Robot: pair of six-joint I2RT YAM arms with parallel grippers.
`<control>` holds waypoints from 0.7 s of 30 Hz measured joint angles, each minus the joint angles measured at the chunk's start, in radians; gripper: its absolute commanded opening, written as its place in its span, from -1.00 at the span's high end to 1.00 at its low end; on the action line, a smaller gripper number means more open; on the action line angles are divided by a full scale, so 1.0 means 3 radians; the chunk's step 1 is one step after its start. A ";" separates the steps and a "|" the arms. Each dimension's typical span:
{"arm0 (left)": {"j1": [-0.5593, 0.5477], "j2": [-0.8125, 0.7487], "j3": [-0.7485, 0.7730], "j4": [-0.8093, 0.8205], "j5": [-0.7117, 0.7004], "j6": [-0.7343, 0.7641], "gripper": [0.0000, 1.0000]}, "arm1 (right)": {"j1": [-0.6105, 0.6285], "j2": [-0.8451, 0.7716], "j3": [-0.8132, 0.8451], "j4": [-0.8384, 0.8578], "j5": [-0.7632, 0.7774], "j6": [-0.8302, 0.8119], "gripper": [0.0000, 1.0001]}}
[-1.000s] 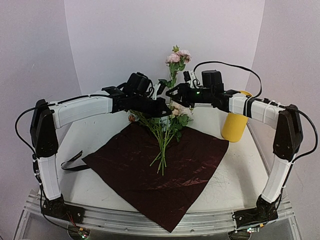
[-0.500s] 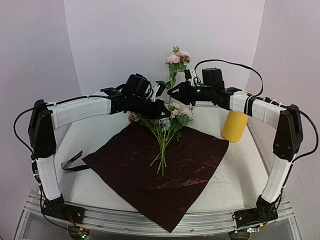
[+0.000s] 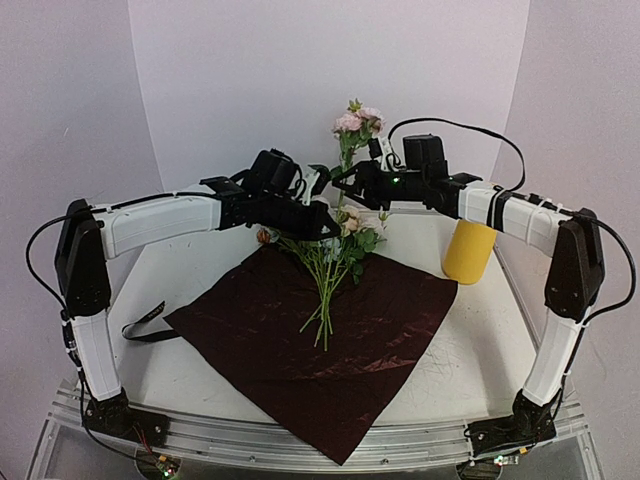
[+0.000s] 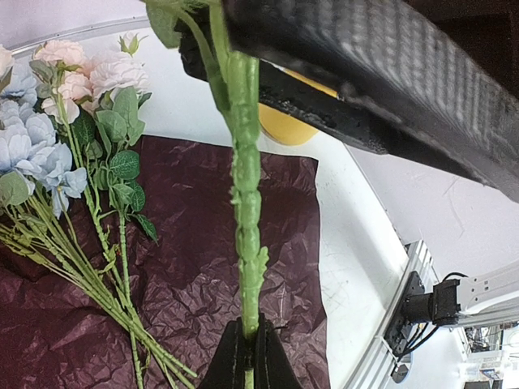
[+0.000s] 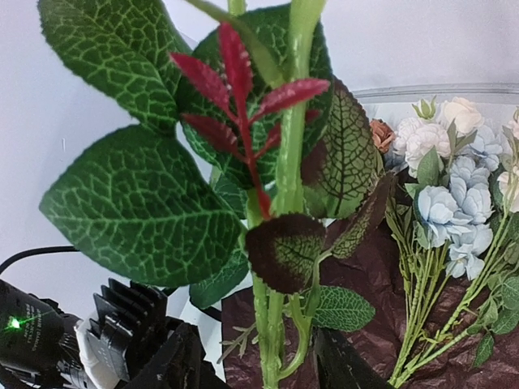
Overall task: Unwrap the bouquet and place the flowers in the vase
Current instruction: Pick up the fake flower from the wrapping paper.
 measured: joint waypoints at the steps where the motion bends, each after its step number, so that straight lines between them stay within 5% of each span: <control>1: 0.0000 -0.0008 -0.0013 0.0002 0.0002 0.0000 1.00 | 0.0000 0.0003 0.0000 -0.0008 0.0001 0.0001 0.00; 10: 0.0000 -0.0065 -0.0113 0.0052 0.0028 0.0000 1.00 | -0.0003 0.0010 0.0002 -0.0080 0.0000 0.0006 0.17; 19: 0.0000 -0.0065 -0.0149 0.0116 0.0154 0.0000 0.98 | -0.0008 0.0072 0.0058 -0.0105 -0.0035 -0.0010 0.85; 21: 0.0001 -0.0065 -0.0154 0.0129 0.0191 0.0000 0.81 | -0.0014 0.0072 0.0060 -0.0112 -0.0038 -0.0010 0.95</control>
